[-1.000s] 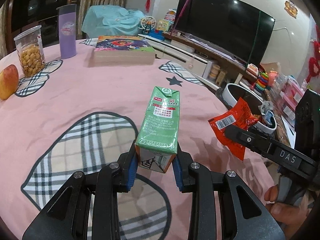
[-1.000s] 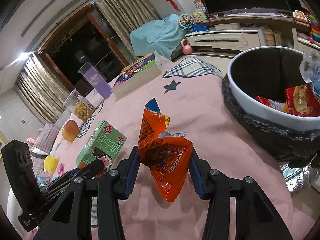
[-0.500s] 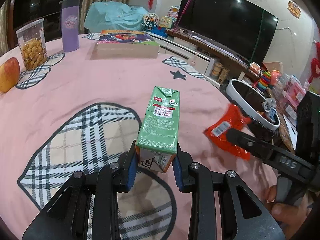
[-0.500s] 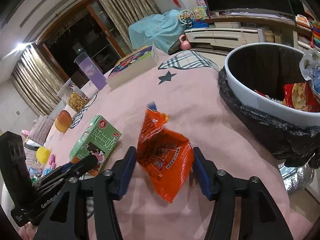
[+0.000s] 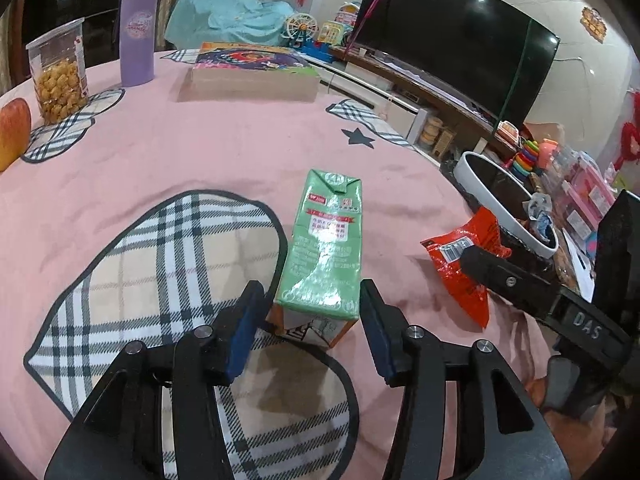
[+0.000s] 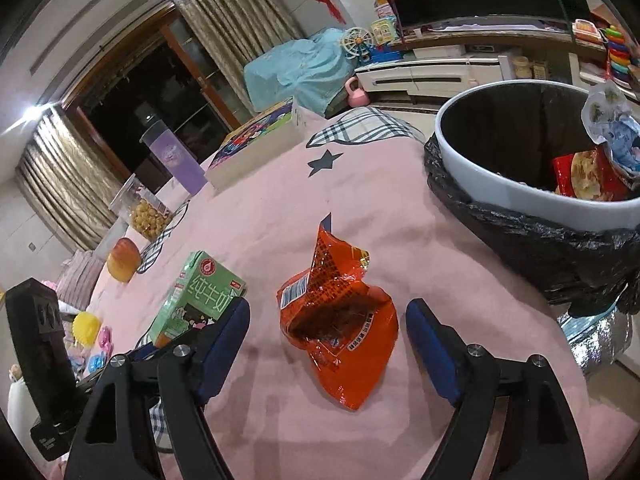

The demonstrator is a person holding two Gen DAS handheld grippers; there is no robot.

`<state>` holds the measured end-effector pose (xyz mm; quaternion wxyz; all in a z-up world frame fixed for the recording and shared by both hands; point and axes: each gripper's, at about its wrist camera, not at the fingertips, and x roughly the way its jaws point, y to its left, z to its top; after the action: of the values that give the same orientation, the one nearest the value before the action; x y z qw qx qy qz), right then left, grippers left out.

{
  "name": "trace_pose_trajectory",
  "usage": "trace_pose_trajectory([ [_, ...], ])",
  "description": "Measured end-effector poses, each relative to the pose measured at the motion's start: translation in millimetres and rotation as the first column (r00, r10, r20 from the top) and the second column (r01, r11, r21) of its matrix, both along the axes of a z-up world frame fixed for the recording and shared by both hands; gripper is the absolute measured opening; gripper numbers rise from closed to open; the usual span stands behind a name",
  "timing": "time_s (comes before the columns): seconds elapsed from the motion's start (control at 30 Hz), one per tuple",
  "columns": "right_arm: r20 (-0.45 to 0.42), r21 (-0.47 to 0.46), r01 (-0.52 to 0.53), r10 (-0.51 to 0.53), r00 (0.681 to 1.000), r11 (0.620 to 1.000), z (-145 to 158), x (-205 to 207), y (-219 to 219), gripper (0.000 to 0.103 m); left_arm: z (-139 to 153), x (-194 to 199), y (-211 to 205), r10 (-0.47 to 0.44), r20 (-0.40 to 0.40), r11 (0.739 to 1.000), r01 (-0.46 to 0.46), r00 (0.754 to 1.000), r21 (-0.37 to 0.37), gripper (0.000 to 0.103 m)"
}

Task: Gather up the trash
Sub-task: 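Carry the juice box and chip bag over the trash bin with both tools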

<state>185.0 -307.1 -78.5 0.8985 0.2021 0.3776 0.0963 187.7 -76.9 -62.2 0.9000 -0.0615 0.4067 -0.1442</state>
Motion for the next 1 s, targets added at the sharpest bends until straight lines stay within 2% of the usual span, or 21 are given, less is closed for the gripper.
trace_pose_trajectory([
  [0.03, -0.001, 0.003, 0.008, -0.008, 1.000, 1.000, -1, 0, 0, 0.080, 1, 0, -1, -0.006, 0.007, 1.000, 0.006, 1.000, 0.004, 0.050],
  [0.1, 0.000, 0.005, 0.027, -0.027, 1.000, 1.000, -1, 1, 1, 0.073, 1, 2, -3, -0.014, 0.017, 1.000, 0.013, 1.000, 0.015, 0.050],
  [0.17, -0.008, -0.006, 0.036, -0.036, 0.999, 0.999, -3, 5, 2, 0.048, 0, 4, -6, -0.026, 0.019, 0.999, 0.025, 0.999, 0.023, 0.045],
  [0.2, -0.016, -0.007, 0.040, -0.040, 0.999, 0.999, -4, 7, 2, 0.048, 0, 5, -6, -0.030, 0.019, 0.999, 0.030, 0.999, 0.023, 0.030],
  [0.37, -0.011, 0.006, 0.020, -0.020, 1.000, 1.000, -3, 7, 3, 0.042, 2, 1, -6, -0.048, 0.037, 0.999, 0.047, 0.998, 0.010, 0.030],
  [0.6, 0.025, 0.009, -0.015, 0.015, 1.000, 1.000, 10, -2, 0, 0.041, 11, -3, -6, -0.052, 0.061, 0.999, 0.052, 0.997, 0.001, 0.030],
  [1.0, 0.048, 0.024, 0.001, -0.002, 0.999, 1.000, 23, -10, -19, 0.041, 29, -10, -24, -0.088, 0.098, 0.996, 0.087, 0.991, 0.009, 0.030],
])
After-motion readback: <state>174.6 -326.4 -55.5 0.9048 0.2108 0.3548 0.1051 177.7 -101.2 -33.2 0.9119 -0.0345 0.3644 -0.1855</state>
